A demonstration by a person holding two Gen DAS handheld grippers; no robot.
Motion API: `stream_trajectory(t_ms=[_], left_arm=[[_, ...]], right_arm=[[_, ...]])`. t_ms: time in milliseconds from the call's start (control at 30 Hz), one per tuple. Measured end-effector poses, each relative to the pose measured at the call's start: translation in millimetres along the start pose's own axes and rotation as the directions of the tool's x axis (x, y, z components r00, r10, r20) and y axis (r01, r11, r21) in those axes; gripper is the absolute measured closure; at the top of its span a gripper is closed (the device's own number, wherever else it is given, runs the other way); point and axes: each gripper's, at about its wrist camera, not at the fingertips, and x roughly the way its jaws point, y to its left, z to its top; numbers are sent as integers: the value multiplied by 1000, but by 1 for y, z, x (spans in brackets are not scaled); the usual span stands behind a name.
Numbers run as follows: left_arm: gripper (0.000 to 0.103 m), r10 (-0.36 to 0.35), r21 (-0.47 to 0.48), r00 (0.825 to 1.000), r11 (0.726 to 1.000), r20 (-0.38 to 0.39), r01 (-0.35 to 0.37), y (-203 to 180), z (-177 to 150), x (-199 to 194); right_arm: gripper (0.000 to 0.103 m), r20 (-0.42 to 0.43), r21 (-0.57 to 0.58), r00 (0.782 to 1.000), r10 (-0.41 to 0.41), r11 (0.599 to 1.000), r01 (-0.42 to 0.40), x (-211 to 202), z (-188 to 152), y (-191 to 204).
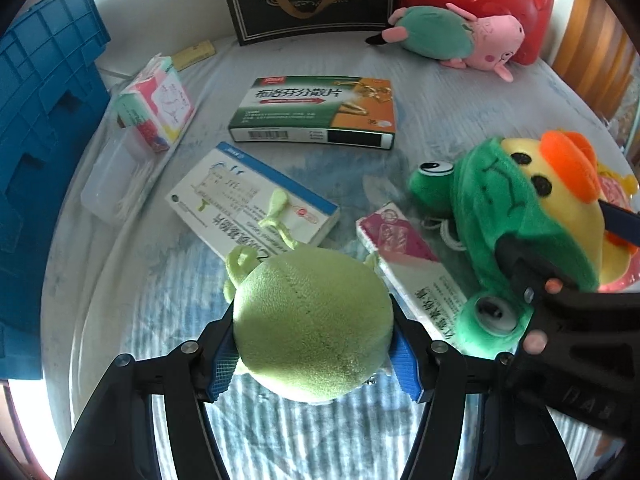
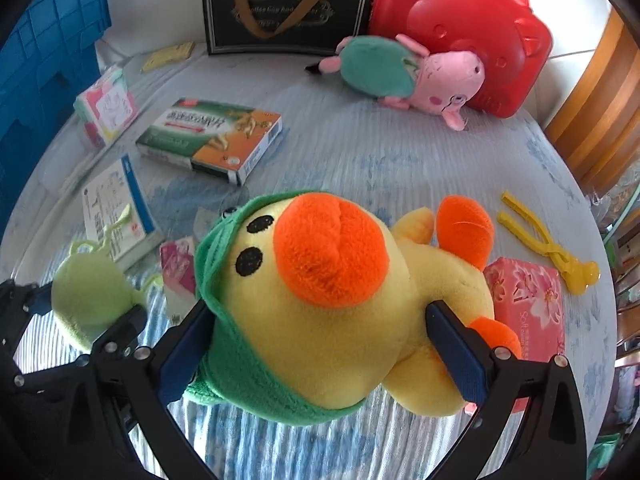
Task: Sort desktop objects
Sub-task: 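Close the left tool on the small green frog plush while the right tool grasps the yellow duck plush, then lift the frog plush with the left tool while the right tool regrips the duck plush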
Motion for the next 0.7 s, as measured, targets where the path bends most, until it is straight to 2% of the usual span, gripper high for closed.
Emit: stream_trajectory(t_ms=[33, 100, 333, 500, 700], left_arm=[[39, 6, -2, 1000, 1000, 2, -6, 2, -1, -1], [39, 17, -14, 1000, 1000, 11, -17, 10, -2, -6], [39, 31, -45, 997, 999, 65, -28, 28, -3, -30], [39, 20, -40, 996, 999, 91, -16, 32, -9, -47], [39, 5, -23, 995, 1000, 96, -3, 34, -22, -56]], right_arm=[[1, 8, 4, 1000, 3, 1000, -3, -3, 0, 0], [14, 23, 11, 1000, 8, 1000, -9, -8, -1, -1], [29, 46, 33, 999, 25, 999, -27, -26, -8, -3], [49, 49, 37, 998, 44, 998, -46, -46, -16, -2], [53, -31, 77, 995, 94, 993, -92, -51, -53, -10]])
